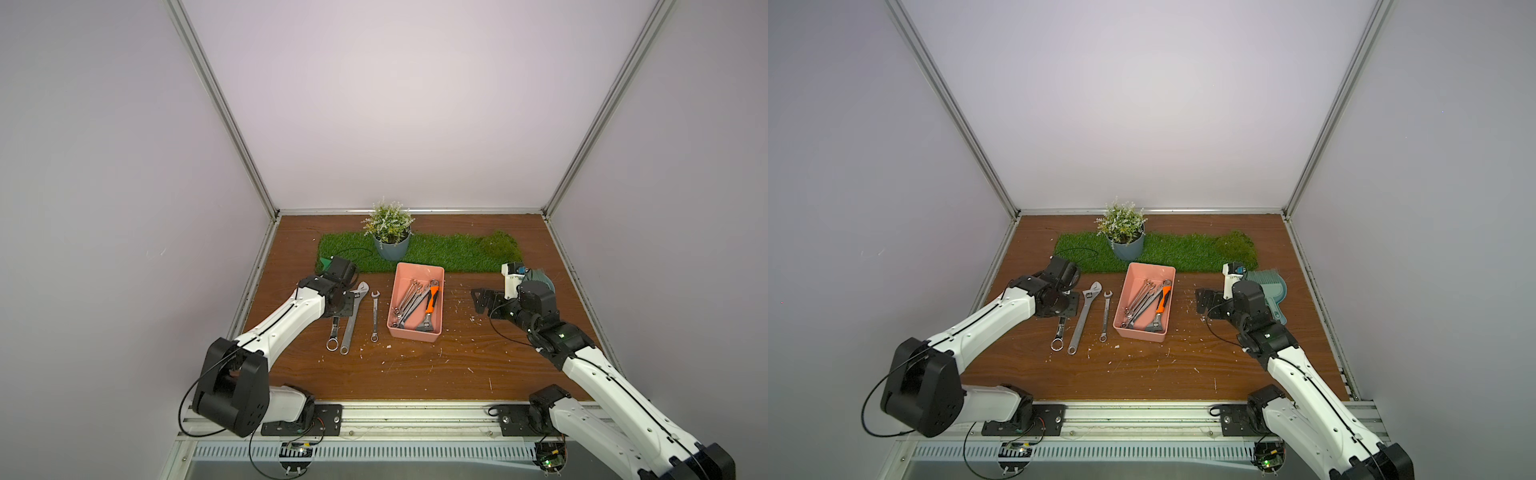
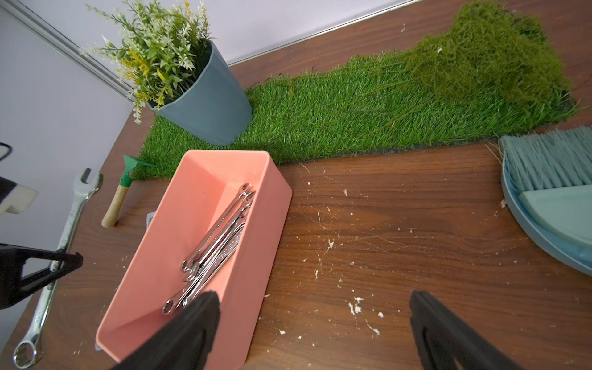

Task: Take out the wrench from the storage box
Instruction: Place the wrench at the center of the board.

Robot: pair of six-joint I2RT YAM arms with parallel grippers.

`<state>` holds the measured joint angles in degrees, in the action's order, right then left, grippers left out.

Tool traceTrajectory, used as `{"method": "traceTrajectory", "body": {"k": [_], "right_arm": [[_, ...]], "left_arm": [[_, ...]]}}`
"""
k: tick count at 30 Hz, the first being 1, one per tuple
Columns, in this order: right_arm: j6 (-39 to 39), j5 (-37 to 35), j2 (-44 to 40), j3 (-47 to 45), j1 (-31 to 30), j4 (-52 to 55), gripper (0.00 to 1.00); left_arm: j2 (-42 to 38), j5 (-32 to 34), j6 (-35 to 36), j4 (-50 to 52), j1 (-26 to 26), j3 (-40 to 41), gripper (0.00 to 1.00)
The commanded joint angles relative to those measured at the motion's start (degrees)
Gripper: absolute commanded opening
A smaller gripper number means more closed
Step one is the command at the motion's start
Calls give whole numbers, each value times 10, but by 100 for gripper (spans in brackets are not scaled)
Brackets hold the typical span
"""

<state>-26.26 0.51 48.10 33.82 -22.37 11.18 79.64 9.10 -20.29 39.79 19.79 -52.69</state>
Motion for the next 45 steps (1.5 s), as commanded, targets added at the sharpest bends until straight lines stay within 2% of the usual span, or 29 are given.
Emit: {"method": "traceTrajectory", "body": {"k": [1,5,15,23,30,39,45], "right_arm": [[14,2,0,3,3,-11,99],[15,1,3,-1,3,-18,99],[11,8,10,-18,3,-37,99],[14,5,10,-22,3,-40,99],[15,4,8,-24,4,-40,99],[15,4,4,-27,4,-38,99],[17,1,-1,-24,5,-32,99]], "left_arm": [[25,9,30,-7,-24,-15,0],[52,-8,48,-24,-46,-6,0],[113,-24,57,-62,-57,12,4],[149,-34,52,-65,-62,12,12],[160,-44,50,-65,-63,14,22],[165,-62,46,-66,-63,19,30],[166,-65,46,-64,-63,19,30]]}}
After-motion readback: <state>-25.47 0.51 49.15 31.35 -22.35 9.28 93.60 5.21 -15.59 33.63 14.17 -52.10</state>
